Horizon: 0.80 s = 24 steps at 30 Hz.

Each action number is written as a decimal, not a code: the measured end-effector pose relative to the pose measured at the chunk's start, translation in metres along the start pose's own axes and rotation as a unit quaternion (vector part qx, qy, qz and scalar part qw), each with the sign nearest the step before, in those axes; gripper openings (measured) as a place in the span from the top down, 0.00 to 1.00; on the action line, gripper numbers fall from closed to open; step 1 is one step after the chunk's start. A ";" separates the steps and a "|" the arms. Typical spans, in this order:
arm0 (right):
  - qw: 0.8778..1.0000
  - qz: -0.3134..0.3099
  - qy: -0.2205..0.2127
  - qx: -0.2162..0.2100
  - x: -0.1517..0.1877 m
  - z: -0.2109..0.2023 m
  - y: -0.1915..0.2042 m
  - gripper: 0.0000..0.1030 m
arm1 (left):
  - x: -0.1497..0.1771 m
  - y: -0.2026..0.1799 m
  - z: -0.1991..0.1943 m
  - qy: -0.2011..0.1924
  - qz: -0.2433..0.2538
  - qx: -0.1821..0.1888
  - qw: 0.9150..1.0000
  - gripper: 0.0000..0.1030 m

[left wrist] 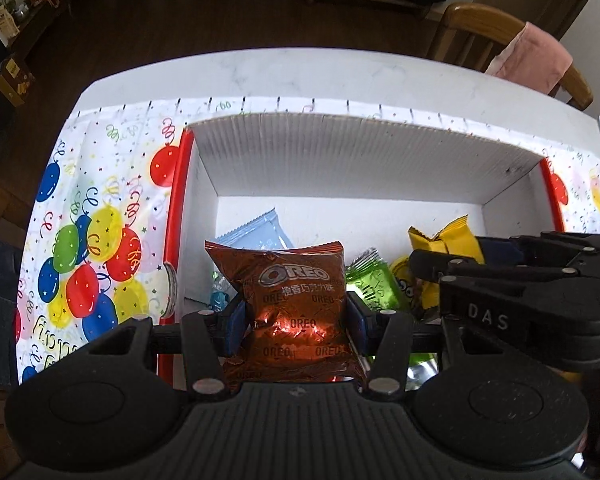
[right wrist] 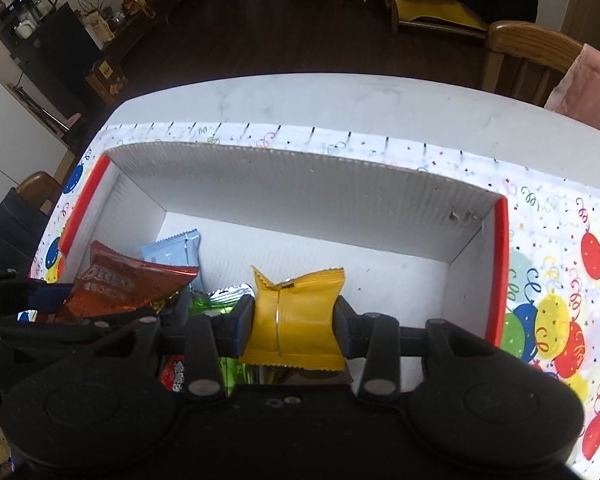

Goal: Organize snacks
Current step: 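Open right tool to drop yellow candy while left tool releases Oreo bag in box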

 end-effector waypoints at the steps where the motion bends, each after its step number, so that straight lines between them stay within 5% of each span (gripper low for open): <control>1: 1.000 0.000 0.000 0.002 0.000 0.000 0.000 0.61 | 0.000 0.000 0.002 0.002 0.000 0.000 1.000 0.51; 24: 1.000 -0.001 -0.023 0.002 0.014 -0.026 0.003 0.52 | 0.012 0.007 -0.011 -0.031 -0.005 0.005 1.000 0.47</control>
Point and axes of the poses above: each gripper's, at about its wrist camera, not at the fingertips, and z roughly the way its jaws point, y to its left, x to its underside, the point moved 1 cm from there along z, roughly the way its jaws point, and after that the axes turned 8 degrees about z, right-handed, at the moved point
